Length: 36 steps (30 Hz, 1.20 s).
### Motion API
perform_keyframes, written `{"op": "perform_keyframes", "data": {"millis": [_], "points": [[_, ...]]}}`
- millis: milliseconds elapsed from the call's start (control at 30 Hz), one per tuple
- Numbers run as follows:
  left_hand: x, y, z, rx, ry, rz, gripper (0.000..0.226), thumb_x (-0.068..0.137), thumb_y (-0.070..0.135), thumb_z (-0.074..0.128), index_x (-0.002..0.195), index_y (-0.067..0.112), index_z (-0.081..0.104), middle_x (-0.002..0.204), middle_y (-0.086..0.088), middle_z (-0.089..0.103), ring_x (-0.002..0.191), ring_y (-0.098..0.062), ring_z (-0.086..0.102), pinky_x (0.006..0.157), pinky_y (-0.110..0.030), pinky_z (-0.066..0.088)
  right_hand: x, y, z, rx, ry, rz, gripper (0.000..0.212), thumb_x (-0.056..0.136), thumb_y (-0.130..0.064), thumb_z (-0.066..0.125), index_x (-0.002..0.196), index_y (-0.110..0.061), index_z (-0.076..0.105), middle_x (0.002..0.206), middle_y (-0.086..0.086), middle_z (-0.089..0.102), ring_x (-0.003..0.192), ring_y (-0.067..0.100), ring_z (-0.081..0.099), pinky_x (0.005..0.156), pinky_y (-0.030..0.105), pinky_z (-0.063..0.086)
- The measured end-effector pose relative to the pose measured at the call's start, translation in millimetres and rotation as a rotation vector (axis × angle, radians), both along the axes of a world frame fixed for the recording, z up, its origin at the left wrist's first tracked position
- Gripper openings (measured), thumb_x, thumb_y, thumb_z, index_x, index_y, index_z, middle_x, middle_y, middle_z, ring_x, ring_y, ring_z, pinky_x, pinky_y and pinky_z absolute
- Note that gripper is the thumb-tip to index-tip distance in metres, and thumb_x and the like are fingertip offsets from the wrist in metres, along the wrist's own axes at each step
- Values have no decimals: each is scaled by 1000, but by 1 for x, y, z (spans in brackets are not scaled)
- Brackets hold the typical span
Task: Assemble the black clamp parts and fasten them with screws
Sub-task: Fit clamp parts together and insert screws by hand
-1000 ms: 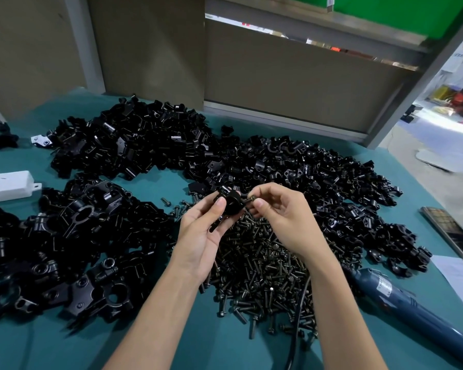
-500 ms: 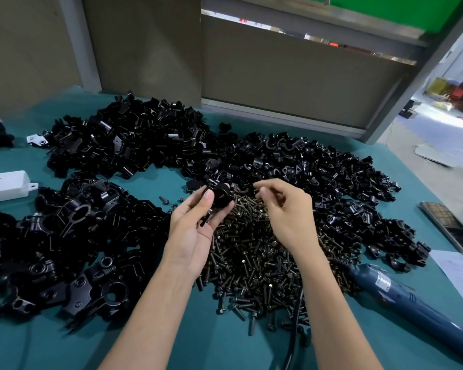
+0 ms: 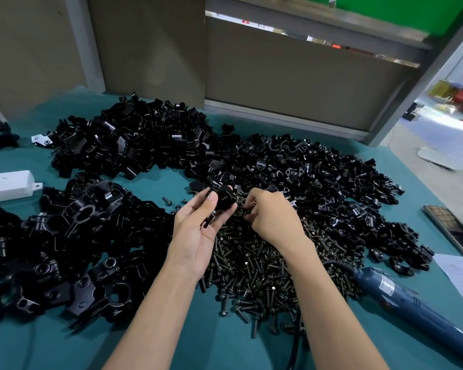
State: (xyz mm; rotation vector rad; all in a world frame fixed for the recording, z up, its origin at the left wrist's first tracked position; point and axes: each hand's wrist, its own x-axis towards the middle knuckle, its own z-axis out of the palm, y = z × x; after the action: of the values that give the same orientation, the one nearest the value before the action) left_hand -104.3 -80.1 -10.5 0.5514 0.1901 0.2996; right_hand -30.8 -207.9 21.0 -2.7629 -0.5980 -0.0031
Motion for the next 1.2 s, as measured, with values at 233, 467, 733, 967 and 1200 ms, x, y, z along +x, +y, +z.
{"op": "perform_keyframes", "data": {"millis": [233, 467, 733, 967, 1200], "points": [[2, -2, -2, 50, -1, -20, 43, 81, 14, 67, 118, -7, 61, 113, -16, 68, 104, -24, 68, 85, -31, 59, -12, -4, 20, 740, -186, 18, 9, 88, -9, 74, 92, -17, 73, 78, -17, 67, 72, -4, 63, 69, 9, 46], [1, -6, -2, 110, 6, -36, 58, 81, 13, 65, 134, -5, 53, 105, -8, 75, 101, -16, 71, 93, -33, 57, -26, 12, 23, 955, -89, 143, 12, 84, -3, 77, 87, -14, 73, 80, -3, 74, 74, 10, 70, 72, 24, 57], [0, -5, -2, 224, -8, -14, 52, 81, 18, 65, 130, 0, 57, 112, -9, 75, 106, -17, 71, 90, -28, 57, -24, 9, 16, 901, -118, 181, 10, 84, -7, 77, 86, -16, 73, 82, -9, 72, 82, 7, 69, 79, 21, 53], [-3, -7, 1, 297, -47, 28, 35, 84, 19, 64, 118, 8, 67, 108, -3, 75, 104, -14, 70, 86, -24, 56, -29, 8, 18, 834, -152, 241, 19, 85, -12, 75, 98, -27, 73, 112, -13, 68, 114, 9, 60, 100, 34, 47], [-5, -10, 7, -31, -46, -51, 45, 90, 15, 60, 129, -7, 54, 126, -18, 68, 119, -27, 65, 95, -35, 56, -42, -49, 20, 697, -128, 113, 44, 91, -21, 66, 133, -28, 56, 131, -13, 59, 111, 4, 59, 96, 24, 49]]}}
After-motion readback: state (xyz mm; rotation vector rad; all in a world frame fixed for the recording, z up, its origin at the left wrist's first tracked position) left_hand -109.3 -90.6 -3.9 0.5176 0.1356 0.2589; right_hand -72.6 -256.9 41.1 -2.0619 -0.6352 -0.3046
